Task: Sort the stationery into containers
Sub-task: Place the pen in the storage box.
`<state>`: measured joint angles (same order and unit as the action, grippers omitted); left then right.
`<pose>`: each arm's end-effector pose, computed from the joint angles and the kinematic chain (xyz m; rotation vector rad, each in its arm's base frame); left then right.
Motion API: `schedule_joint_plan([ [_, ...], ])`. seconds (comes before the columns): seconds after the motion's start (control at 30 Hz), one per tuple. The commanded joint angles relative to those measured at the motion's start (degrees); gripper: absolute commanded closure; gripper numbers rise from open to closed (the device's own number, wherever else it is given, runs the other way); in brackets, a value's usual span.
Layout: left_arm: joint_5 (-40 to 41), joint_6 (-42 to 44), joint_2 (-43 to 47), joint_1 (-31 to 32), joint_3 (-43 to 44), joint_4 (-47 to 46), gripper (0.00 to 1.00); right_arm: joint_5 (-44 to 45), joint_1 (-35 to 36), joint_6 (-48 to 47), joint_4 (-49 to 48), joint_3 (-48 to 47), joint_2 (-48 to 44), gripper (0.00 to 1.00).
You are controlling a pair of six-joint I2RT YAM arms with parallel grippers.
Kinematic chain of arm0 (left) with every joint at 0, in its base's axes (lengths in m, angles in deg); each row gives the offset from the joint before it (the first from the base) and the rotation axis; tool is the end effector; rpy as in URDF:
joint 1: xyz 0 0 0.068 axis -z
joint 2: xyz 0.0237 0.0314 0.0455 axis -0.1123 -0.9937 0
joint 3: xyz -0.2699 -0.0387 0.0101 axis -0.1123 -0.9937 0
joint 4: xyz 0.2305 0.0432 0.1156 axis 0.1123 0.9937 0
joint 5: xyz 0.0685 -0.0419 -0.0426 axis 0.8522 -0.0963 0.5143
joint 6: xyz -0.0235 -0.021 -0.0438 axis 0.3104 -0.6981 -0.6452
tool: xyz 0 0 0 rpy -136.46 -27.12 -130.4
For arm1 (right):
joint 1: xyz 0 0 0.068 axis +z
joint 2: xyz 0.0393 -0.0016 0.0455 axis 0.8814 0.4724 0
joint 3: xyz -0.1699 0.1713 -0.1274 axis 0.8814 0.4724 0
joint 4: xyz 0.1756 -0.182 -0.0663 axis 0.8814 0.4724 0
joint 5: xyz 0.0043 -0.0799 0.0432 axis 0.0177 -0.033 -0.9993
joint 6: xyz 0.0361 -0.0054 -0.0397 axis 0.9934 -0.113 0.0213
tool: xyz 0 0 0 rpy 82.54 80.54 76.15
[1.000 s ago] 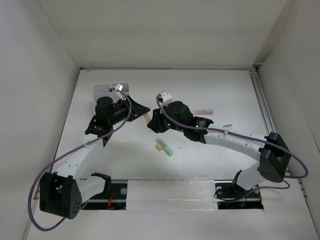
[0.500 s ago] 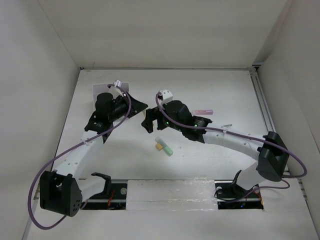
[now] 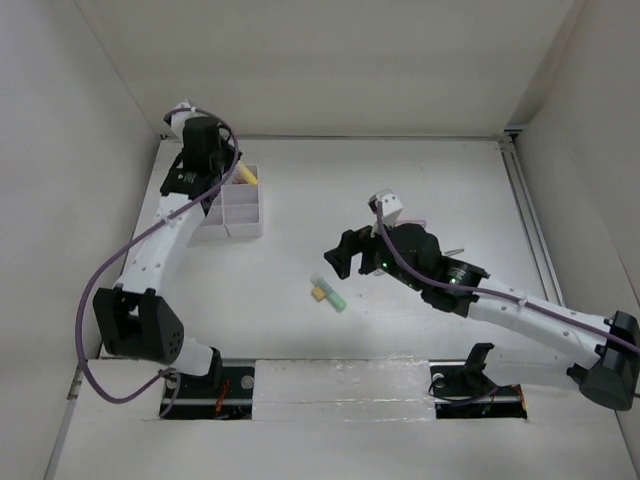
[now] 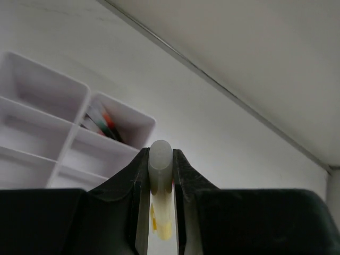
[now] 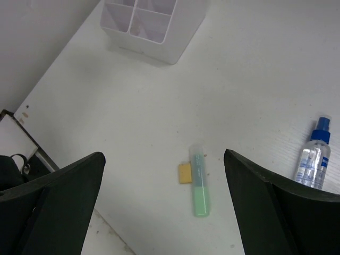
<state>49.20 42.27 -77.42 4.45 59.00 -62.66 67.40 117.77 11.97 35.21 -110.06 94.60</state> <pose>0.3223 -0.0571 0.3841 -0.5090 1.7796 -0.4558 0.1560 0.2174 0.3222 -0.4030 1.8983 0.7432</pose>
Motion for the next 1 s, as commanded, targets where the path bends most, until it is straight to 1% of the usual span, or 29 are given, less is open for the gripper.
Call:
schedule_joint_plan([
  [0.0,17.1,0.7,-5.5,-2.2,10.6,9.7,1.0,1.6,0.0,-0.7,0.9,2.3,-4.5,0.0],
  [0.03,20.1,0.7,-6.7,-2.7,12.1,10.6,1.0,1.6,0.0,-1.2,0.9,2.3,-6.5,0.0],
  [0.13,22.7,0.0,-9.7,-5.6,15.3,10.6,1.0,1.6,-0.5,-1.2,2.2,3.9,-9.2,0.0],
  [0.2,24.3,-0.7,-12.5,-8.9,17.1,11.3,1.0,1.6,-1.0,-1.8,2.7,4.4,-9.9,0.0],
  [0.27,25.1,-2.3,-14.9,-11.1,21.2,15.1,1.0,1.0,-1.0,-1.8,3.2,4.4,-10.5,0.0],
  [0.37,27.3,-2.3,-17.1,-12.5,22.7,15.0,1.0,1.0,-1.6,-2.4,3.2,4.9,-10.5,0.0],
  [0.57,31.5,-2.3,-20.8,-12.5,22.7,12.5,1.0,-0.1,-2.1,-2.9,3.2,4.4,-9.8,0.0],
  [0.7,31.5,-3.7,-21.4,-12.5,20.0,8.2,1.0,-0.1,-2.1,-2.9,3.2,3.8,-9.2,0.0],
  [0.97,30.2,-5.3,-22.5,-12.5,17.4,3.8,1.0,-0.6,-2.1,-2.9,3.2,3.8,-8.7,0.0],
])
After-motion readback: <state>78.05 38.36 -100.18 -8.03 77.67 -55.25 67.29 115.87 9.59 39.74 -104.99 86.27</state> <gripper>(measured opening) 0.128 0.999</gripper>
